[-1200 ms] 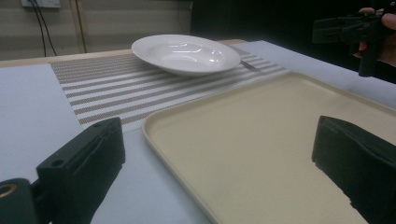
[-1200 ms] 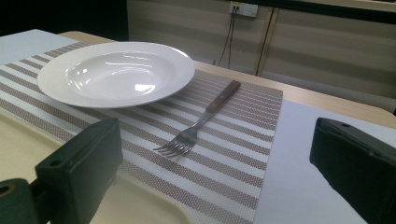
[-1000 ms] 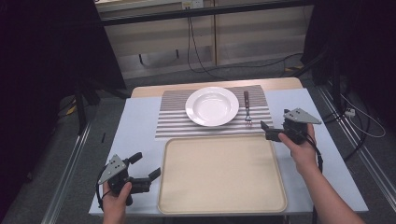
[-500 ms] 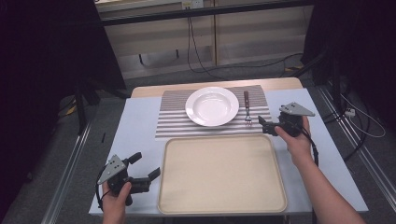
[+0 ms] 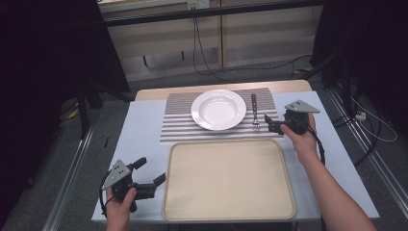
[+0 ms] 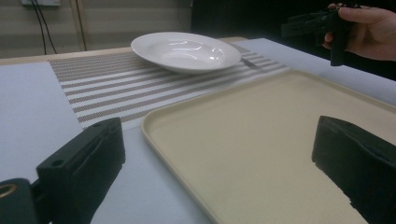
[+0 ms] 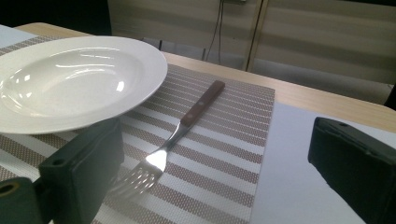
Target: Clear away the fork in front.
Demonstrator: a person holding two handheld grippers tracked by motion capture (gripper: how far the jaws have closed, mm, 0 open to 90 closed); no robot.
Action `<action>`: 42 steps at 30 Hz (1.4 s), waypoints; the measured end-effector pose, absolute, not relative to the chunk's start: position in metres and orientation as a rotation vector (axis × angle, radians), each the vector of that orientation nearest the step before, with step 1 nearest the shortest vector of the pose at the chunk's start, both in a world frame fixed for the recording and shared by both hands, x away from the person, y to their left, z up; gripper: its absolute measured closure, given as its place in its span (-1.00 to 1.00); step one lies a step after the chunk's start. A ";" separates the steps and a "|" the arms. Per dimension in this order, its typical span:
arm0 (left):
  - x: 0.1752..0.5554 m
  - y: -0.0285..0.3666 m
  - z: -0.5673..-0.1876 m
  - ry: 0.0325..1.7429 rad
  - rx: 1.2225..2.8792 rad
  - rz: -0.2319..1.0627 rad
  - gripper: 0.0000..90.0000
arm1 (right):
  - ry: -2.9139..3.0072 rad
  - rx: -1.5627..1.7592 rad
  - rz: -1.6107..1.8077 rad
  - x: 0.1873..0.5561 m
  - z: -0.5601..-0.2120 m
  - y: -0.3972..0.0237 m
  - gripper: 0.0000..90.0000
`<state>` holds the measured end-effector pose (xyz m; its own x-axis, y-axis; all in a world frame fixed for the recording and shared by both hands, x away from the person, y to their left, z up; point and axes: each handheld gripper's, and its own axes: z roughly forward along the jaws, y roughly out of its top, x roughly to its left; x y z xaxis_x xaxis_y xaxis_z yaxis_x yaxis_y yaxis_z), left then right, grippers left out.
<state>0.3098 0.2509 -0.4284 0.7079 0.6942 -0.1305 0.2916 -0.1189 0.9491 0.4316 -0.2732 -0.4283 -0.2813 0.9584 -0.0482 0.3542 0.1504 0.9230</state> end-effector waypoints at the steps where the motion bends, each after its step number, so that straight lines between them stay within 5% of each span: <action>1: 0.310 0.251 -0.428 0.794 1.709 0.414 -0.94 | 1.746 1.259 1.116 0.435 -0.428 -0.273 -0.93; 28: 0.308 0.251 -0.429 0.805 1.721 0.429 -0.94 | 1.780 1.295 1.094 0.472 -0.433 -0.267 -0.93; 42: 0.308 0.249 -0.431 0.807 1.737 0.438 -0.93 | 1.901 1.363 1.003 0.498 -0.448 -0.264 -0.30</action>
